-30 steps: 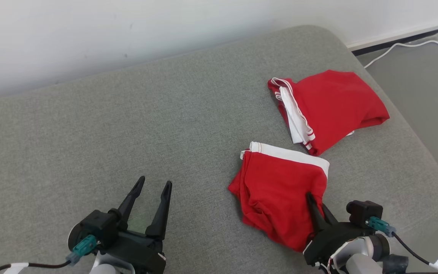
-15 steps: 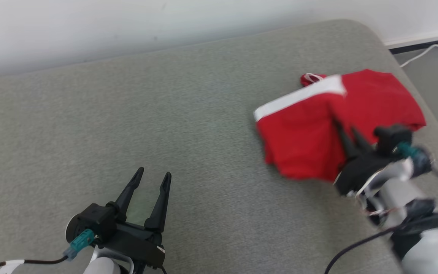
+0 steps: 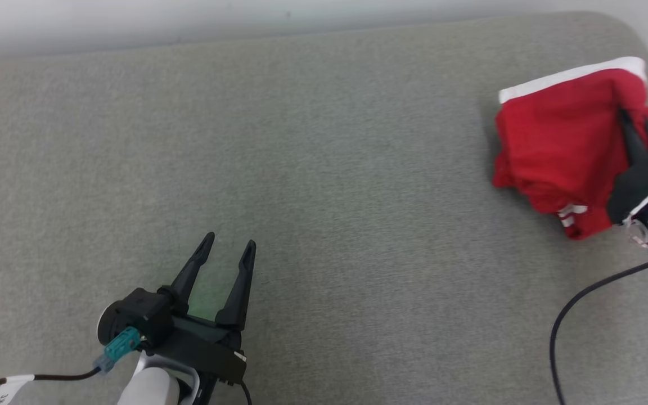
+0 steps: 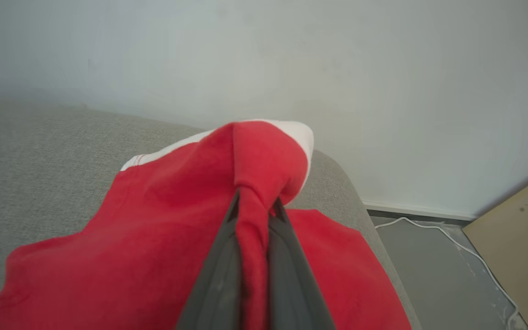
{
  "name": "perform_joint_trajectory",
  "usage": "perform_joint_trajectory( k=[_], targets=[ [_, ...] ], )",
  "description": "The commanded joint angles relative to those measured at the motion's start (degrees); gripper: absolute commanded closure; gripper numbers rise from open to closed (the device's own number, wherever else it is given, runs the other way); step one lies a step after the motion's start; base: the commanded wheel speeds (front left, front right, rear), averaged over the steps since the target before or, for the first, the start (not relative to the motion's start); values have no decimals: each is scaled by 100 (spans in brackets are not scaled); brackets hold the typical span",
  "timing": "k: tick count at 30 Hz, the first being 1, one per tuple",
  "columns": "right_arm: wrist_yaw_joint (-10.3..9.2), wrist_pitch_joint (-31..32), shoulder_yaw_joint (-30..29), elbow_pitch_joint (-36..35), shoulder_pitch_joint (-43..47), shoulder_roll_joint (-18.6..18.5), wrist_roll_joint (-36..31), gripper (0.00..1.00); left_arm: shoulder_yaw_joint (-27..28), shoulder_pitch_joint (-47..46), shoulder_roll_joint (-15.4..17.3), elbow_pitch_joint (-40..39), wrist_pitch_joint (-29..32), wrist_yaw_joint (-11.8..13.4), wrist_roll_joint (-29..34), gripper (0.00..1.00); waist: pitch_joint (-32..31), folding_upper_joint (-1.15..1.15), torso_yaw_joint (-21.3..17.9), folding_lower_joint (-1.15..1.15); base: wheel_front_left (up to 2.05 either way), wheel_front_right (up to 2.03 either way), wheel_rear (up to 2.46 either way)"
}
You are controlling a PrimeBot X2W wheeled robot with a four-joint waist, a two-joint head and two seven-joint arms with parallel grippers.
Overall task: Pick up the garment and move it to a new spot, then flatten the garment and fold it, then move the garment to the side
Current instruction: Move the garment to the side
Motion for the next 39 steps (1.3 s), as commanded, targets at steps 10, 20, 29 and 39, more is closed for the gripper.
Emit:
perform_joint_trajectory(
  k=[10,20,29,39],
  targets=[
    [1,-2,-338,1079,-492,-262,-502,100,-61,-195,10,-78,-1,0,142,0,438,-1,469,-1,0,0,0],
    [0,-2,-1407,1724,-569,-490,-1334,0,-32,-192,8,-84,-1,0,128,0,445,-1,499,-1,0,0,0],
    [1,-1,-2802,672,-59,-221,-2370,0,-3,-109,8,-56,-1,0,96,0,271,-1,450,-1,0,0,0],
    [0,-2,-3038,-76,1013,811,-2724,0,169,212,9,-13,-1,-1,-11,0,-316,-1,503,-1,0,0,0]
  ],
)
